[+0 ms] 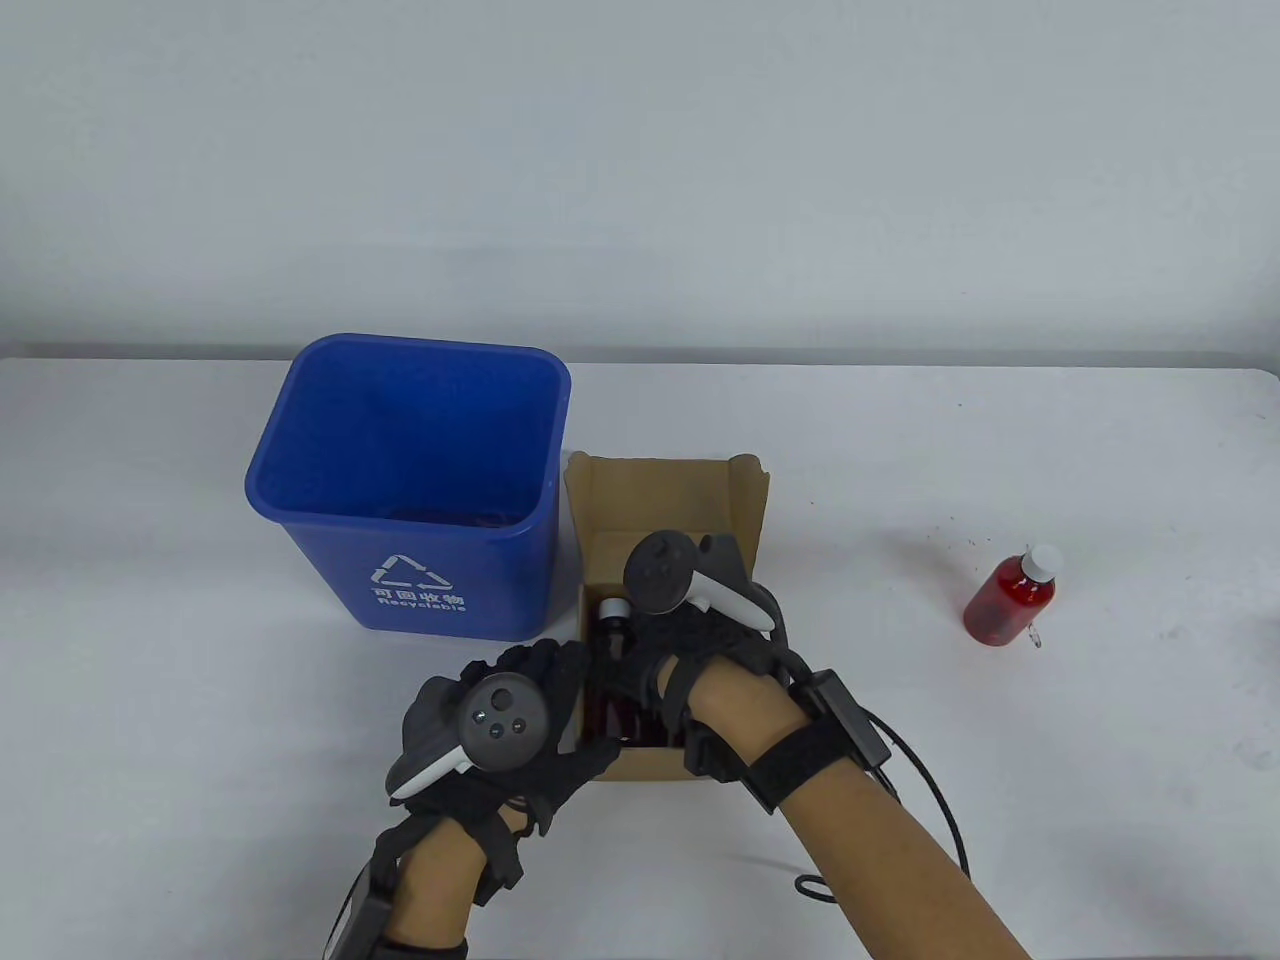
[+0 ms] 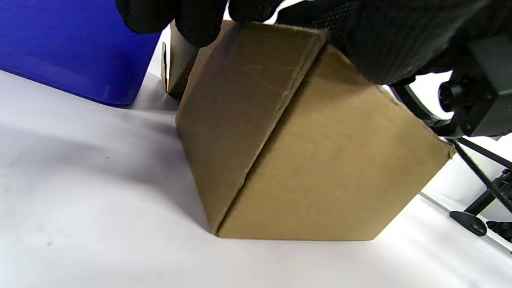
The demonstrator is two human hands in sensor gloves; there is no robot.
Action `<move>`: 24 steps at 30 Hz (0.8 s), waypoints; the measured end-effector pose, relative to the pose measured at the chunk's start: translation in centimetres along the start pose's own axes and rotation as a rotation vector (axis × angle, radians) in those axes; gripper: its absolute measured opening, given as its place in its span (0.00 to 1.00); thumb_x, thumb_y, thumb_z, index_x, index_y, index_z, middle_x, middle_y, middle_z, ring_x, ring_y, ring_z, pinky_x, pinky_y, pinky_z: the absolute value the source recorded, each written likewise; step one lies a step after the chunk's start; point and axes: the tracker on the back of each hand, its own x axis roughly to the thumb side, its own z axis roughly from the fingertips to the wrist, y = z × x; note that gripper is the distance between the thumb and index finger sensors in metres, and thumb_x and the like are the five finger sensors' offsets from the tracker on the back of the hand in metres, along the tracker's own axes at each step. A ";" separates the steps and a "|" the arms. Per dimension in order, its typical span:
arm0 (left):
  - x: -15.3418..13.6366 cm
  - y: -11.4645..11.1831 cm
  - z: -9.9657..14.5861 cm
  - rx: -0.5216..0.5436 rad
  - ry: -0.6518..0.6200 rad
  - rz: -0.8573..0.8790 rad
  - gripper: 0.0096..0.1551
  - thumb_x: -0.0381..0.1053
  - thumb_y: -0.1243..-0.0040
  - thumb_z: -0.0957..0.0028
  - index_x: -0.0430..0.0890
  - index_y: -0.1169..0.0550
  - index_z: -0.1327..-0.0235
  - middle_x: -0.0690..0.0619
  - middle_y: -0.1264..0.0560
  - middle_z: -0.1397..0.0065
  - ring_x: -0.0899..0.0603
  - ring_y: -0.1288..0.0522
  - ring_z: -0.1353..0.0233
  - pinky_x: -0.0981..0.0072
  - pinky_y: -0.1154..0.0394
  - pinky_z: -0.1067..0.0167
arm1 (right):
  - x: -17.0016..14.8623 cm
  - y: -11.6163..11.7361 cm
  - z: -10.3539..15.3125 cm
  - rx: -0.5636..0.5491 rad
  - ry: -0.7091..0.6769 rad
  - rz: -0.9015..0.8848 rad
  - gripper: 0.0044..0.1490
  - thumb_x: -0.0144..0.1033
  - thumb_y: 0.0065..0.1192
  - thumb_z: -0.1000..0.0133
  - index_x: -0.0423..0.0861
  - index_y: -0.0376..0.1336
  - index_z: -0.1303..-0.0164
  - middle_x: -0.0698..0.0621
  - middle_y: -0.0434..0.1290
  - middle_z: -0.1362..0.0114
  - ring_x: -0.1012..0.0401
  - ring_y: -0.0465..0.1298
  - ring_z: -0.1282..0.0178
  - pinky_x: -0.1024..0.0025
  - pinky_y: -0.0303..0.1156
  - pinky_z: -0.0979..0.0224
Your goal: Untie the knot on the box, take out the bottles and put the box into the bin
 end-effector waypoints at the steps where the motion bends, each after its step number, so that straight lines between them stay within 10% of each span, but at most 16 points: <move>1: 0.0 0.0 0.0 0.000 0.000 0.004 0.59 0.71 0.42 0.49 0.43 0.51 0.16 0.36 0.47 0.16 0.20 0.48 0.19 0.14 0.55 0.30 | -0.1 0.1 -0.3 0.036 0.008 -0.019 0.56 0.63 0.61 0.48 0.31 0.52 0.27 0.32 0.51 0.25 0.53 0.75 0.50 0.66 0.74 0.53; 11: 0.0 0.1 -0.2 0.010 -0.005 0.027 0.58 0.68 0.39 0.50 0.40 0.48 0.17 0.35 0.42 0.18 0.21 0.42 0.20 0.15 0.52 0.29 | -0.6 1.1 -1.3 0.259 0.049 -0.146 0.66 0.64 0.64 0.49 0.29 0.40 0.25 0.32 0.32 0.24 0.52 0.66 0.43 0.63 0.68 0.43; 24: -0.1 0.1 -0.4 0.012 -0.006 0.040 0.60 0.67 0.37 0.52 0.36 0.48 0.20 0.34 0.40 0.19 0.22 0.40 0.20 0.16 0.49 0.28 | -1.3 1.1 -1.4 0.311 0.055 -0.317 0.63 0.64 0.73 0.53 0.37 0.44 0.28 0.40 0.32 0.23 0.56 0.62 0.36 0.63 0.66 0.34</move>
